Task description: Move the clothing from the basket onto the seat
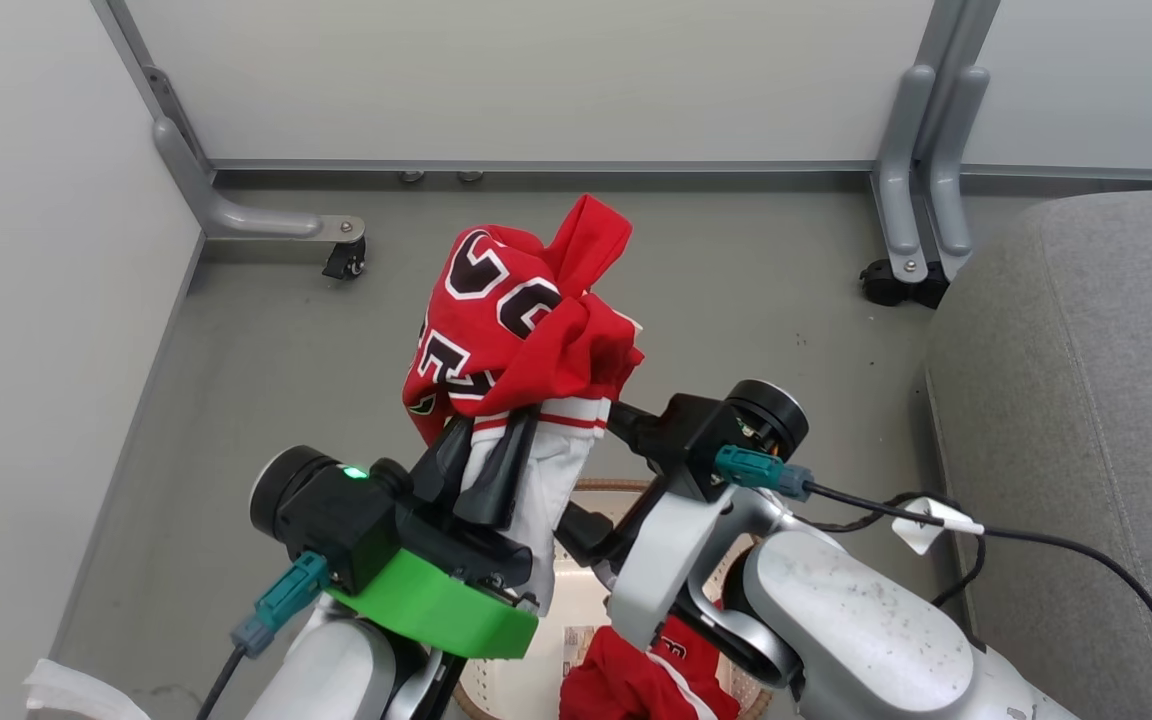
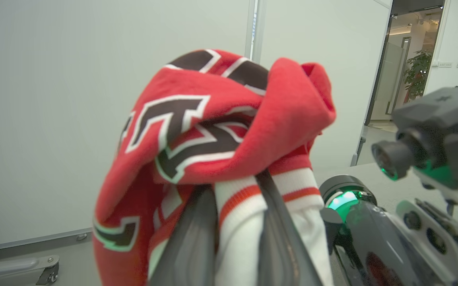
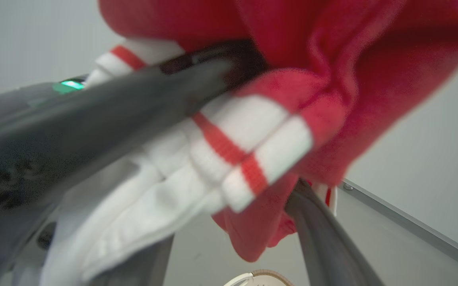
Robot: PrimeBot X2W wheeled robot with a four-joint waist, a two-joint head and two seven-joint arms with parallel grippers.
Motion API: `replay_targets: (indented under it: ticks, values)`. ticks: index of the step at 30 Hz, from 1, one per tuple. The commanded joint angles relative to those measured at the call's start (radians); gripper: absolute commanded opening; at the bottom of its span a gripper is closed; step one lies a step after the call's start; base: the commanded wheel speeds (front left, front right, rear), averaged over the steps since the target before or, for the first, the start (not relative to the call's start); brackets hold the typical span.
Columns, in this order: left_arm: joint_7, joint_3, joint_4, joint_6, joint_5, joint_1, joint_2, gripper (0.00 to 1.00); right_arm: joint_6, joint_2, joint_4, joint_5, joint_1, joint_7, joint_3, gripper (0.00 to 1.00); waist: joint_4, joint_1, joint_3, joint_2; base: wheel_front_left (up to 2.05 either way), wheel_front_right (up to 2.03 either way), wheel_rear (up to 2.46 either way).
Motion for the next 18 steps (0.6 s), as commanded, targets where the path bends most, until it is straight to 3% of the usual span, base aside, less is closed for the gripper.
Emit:
replay_targets:
  ticks: [1, 5, 6, 7, 8, 9, 16, 17, 18]
  values:
    - [0.001, -0.003, -0.002, -0.006, -0.005, -0.019, -0.005, 0.0, 0.0, 0.006, 0.018, 0.011, -0.022, -0.015, 0.015, 1.0, 0.005, 0.0, 0.002, 0.0, 0.0, 0.0, 0.0]
    - [0.0, -0.011, 0.0, -0.008, -0.01, -0.023, -0.004, 0.0, 0.0, 0.02, 0.064, 0.04, -0.066, -0.048, 0.048, 1.0, 0.011, 0.0, 0.004, 0.0, 0.0, 0.0, 0.0]
    - [0.0, -0.012, 0.0, -0.009, -0.011, -0.023, -0.003, 0.0, 0.0, 0.022, 0.075, 0.047, -0.076, -0.056, 0.056, 0.94, 0.013, 0.0, 0.004, 0.0, 0.0, 0.0, 0.0]
    - [-0.001, -0.013, 0.001, -0.01, -0.012, -0.022, -0.002, 0.0, 0.0, 0.024, 0.084, 0.052, -0.082, -0.061, 0.062, 0.55, 0.013, 0.0, 0.004, 0.0, 0.0, 0.0, 0.0]
    - [-0.001, -0.014, 0.002, -0.01, -0.014, -0.023, -0.002, 0.0, 0.0, 0.027, 0.092, 0.06, -0.089, -0.069, 0.066, 0.38, 0.014, 0.0, 0.004, 0.0, 0.0, 0.0, 0.0]
    - [-0.001, -0.015, 0.002, -0.011, -0.013, -0.022, -0.002, 0.0, 0.0, 0.029, 0.097, 0.063, -0.095, -0.079, 0.067, 0.0, 0.015, 0.0, 0.004, 0.0, 0.0, 0.0, 0.0]
    - [0.001, -0.02, 0.009, -0.003, -0.014, -0.022, 0.001, 0.0, 0.0, 0.031, 0.138, 0.107, -0.109, -0.111, 0.081, 0.0, 0.018, 0.0, -0.001, 0.0, 0.0, 0.0, 0.0]
    - [0.001, -0.017, 0.012, 0.004, -0.012, -0.021, 0.0, 0.22, 0.0, 0.028, 0.14, 0.109, -0.107, -0.115, 0.082, 0.0, 0.019, 0.0, -0.002, 0.0, 0.0, 0.0, 0.0]
    - [0.0, -0.016, 0.014, 0.009, -0.009, -0.021, 0.0, 0.66, 0.0, 0.025, 0.141, 0.116, -0.103, -0.12, 0.081, 0.0, 0.019, 0.0, -0.002, 0.0, 0.0, 0.0, 0.0]
